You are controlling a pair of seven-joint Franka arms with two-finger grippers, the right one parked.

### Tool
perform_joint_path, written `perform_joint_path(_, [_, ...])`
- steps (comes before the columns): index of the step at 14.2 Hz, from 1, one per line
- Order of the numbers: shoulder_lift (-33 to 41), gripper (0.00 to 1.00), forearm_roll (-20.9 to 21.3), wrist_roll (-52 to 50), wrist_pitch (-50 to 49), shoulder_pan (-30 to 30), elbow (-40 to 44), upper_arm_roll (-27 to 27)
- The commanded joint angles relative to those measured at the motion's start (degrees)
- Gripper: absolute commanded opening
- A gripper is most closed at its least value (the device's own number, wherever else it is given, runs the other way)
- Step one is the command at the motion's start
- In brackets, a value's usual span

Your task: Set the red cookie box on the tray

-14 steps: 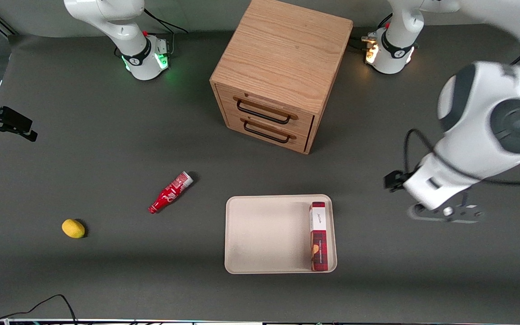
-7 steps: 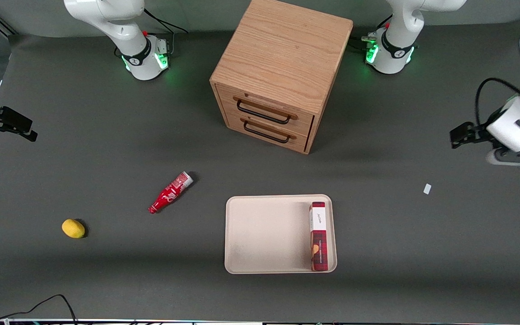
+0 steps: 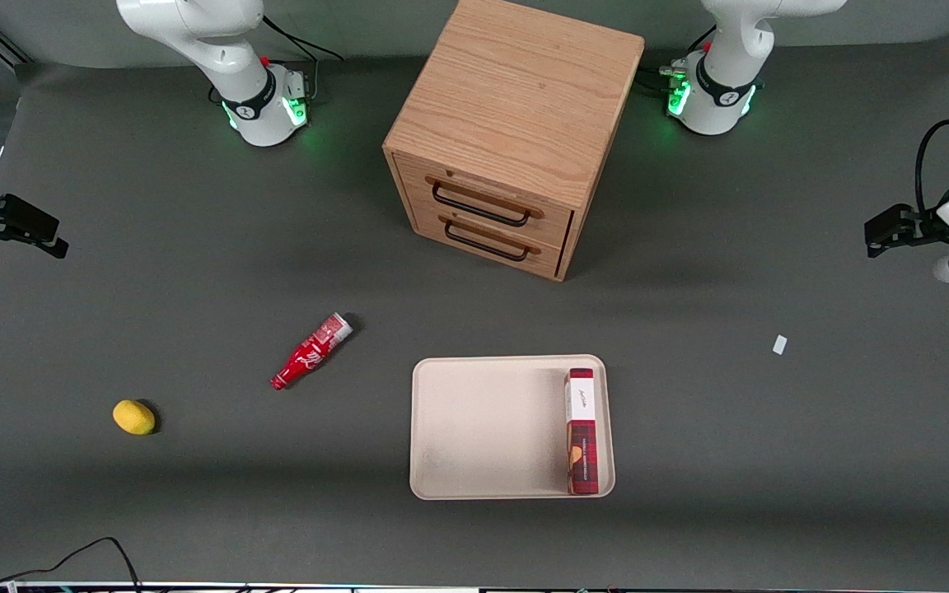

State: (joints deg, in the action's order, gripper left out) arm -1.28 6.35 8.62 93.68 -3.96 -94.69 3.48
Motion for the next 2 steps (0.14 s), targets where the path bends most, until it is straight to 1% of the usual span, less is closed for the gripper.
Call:
perform_joint_path(1, [-1.00,1.00,0.77,0.25,-2.18,0.36,2.32,-0.58])
perform_joint_path(2, [-1.00,1.00,0.77,0.25,-2.18,0.36,2.23,-0.58])
